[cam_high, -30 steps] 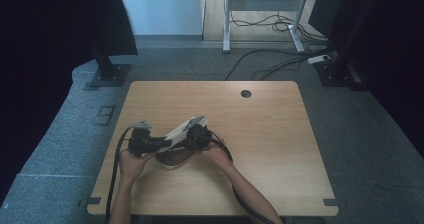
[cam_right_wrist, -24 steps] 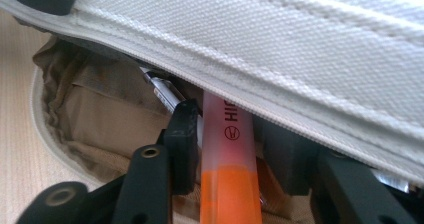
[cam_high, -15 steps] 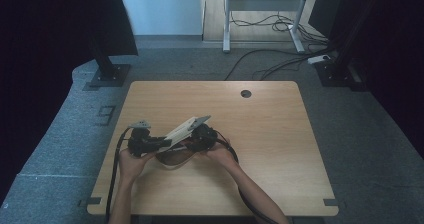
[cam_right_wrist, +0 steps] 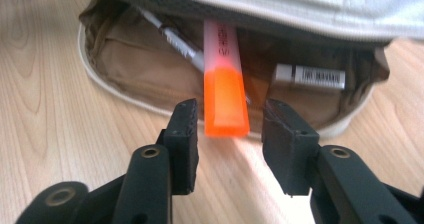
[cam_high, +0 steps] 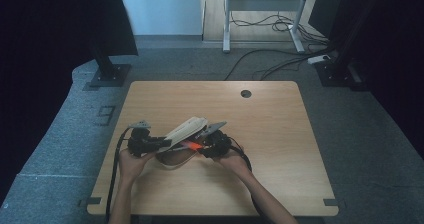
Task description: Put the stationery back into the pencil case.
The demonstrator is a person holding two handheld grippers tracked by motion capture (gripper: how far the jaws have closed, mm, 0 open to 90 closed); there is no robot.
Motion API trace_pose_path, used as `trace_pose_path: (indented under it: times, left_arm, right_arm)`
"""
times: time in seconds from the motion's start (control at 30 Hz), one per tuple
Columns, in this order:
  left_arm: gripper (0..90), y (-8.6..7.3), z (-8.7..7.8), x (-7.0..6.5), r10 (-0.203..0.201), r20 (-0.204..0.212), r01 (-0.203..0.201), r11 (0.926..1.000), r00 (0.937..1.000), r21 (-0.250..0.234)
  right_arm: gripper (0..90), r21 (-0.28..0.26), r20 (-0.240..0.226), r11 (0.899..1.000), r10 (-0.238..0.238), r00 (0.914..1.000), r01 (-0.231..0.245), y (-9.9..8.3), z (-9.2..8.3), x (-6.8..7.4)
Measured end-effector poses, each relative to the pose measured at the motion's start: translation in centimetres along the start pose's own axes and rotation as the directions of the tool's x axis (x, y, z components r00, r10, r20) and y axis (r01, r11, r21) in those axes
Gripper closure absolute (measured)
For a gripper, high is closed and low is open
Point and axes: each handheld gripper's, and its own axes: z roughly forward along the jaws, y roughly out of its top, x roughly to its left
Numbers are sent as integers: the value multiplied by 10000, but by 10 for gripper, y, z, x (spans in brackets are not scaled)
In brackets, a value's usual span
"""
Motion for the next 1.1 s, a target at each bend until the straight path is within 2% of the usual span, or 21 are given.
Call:
trace_pose_path:
  times: [0.23, 0.37, 0.7, 1.1]
  left_arm:
    - [748, 0, 0, 0, -2, 5, 2, 10000, 10000, -1]
    - [747, 0, 0, 0, 12, -4, -12, 10000, 10000, 10]
    - [746, 0, 0, -1, 45, 31, -45, 10000, 10000, 14]
    - [744, 0, 2, -1, 57, 122, -58, 10000, 9999, 50]
  right_arm:
    - [661, -3, -132, 9999, 123, 9998, -123, -11, -1, 1]
    - [693, 78, -213, 9999, 100, 9997, -99, -13, 5, 2]
    - [724, 168, 272, 9994, 302, 9992, -306, -7, 20, -10]
    - [759, 260, 479, 9992, 277, 9985, -289, 7, 36, -13]
